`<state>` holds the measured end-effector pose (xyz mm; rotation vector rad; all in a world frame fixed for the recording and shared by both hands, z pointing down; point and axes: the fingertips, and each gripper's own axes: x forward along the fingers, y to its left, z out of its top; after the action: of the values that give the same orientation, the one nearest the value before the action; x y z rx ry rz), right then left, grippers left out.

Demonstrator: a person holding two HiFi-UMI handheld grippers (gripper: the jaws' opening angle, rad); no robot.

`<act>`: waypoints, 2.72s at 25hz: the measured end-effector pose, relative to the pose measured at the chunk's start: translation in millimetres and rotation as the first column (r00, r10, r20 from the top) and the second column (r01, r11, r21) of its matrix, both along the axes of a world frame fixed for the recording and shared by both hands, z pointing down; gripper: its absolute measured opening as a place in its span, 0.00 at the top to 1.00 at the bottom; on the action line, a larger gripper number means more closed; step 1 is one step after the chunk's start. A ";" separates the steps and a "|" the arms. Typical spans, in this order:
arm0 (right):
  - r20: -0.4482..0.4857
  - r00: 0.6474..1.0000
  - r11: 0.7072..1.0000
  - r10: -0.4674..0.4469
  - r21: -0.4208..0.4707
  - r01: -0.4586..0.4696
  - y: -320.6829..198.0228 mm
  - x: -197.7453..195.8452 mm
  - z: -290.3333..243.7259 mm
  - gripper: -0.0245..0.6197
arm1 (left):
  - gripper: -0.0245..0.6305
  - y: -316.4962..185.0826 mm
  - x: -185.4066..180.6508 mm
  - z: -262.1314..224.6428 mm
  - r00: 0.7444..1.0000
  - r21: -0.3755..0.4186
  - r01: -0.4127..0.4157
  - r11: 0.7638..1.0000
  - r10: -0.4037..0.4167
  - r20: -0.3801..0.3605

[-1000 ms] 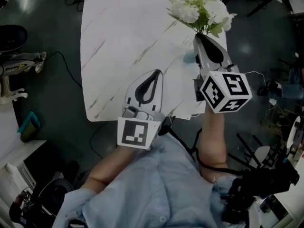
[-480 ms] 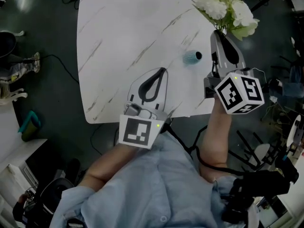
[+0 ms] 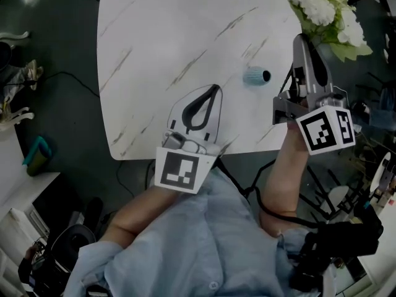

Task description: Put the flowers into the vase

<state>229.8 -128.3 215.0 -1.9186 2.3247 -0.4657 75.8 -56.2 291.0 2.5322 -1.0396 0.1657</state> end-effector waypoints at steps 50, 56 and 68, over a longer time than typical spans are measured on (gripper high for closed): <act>0.099 0.995 0.975 -0.016 0.224 -0.006 -1.1 2.0 7.9 0.95 | 0.96 -14.8 2.4 42.0 0.997 -0.100 -0.076 0.992 0.079 0.027; 0.087 0.996 0.966 -0.029 0.258 0.005 -5.1 -1.2 -7.3 0.95 | 0.96 -21.1 -0.8 38.3 0.997 -0.094 -0.066 0.993 0.069 0.019; 0.099 0.994 0.963 -0.039 0.271 0.011 -7.9 -0.1 4.0 0.95 | 0.96 -23.4 -1.7 53.2 0.997 -0.135 -0.073 0.988 0.077 0.025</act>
<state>229.7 -136.2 219.0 -1.7003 2.2164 -0.2284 74.1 -79.6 344.2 2.4553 -0.9134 0.2859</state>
